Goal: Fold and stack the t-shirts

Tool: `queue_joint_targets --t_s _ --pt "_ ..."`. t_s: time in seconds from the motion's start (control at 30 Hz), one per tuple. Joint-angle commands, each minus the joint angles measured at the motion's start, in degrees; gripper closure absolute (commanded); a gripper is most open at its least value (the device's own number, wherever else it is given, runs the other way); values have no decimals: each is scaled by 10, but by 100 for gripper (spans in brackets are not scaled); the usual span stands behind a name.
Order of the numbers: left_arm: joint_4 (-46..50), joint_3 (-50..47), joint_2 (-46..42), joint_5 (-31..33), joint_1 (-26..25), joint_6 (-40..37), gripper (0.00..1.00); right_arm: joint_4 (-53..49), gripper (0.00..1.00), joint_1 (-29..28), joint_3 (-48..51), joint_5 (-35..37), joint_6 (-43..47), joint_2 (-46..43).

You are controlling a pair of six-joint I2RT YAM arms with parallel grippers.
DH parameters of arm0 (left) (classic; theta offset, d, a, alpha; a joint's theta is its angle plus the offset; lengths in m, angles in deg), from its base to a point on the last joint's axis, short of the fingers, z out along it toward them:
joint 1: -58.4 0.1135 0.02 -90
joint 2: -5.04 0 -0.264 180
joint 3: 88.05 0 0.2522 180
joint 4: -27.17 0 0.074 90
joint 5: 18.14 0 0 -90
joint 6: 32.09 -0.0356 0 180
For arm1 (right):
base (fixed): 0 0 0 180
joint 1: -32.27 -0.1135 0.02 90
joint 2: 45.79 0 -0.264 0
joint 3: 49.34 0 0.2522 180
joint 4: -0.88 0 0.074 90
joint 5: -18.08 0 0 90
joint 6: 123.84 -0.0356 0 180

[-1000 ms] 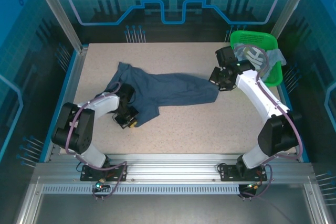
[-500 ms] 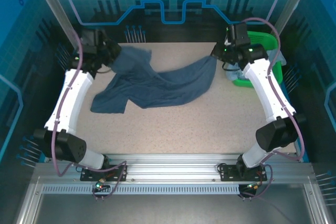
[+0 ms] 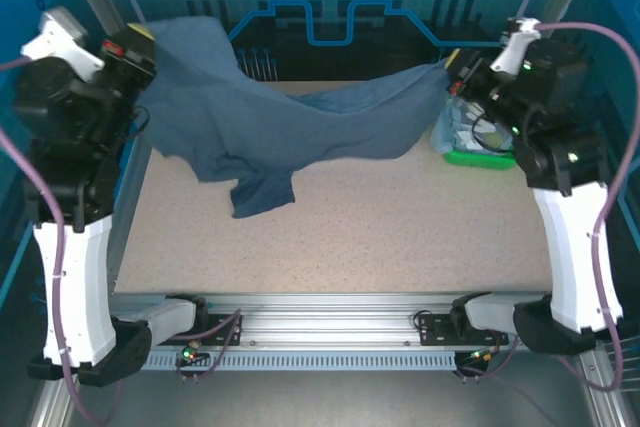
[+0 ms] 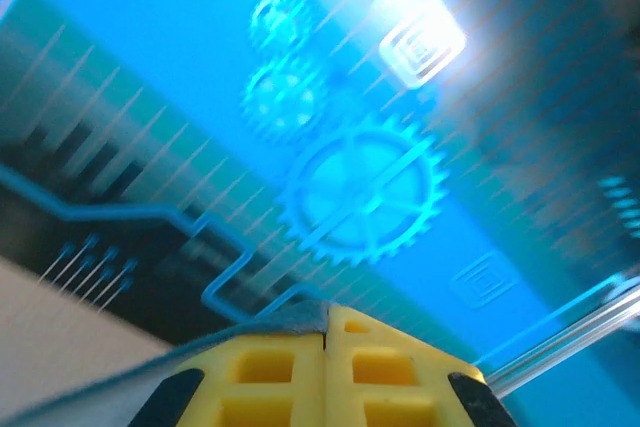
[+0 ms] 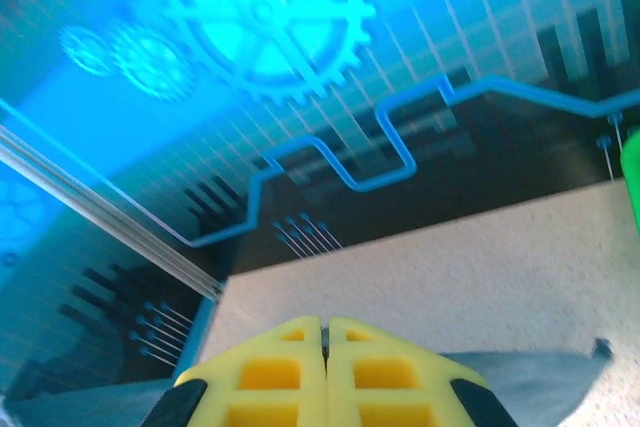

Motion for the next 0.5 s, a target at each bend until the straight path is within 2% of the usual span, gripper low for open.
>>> queue_joint_targets --t_s 0.0,0.1,0.27,0.47 --pt "9 82 56 7 6 -17 100 6 100 -3 -28 -2 -14 10" --pt "33 149 129 -16 12 -3 100 2 100 -1 -53 -2 -24 49" --pt "-4 182 243 -116 49 59 100 28 100 21 -78 -20 -48 138" --pt "-26 270 380 -228 90 88 100 27 100 48 -203 -55 -58 293"
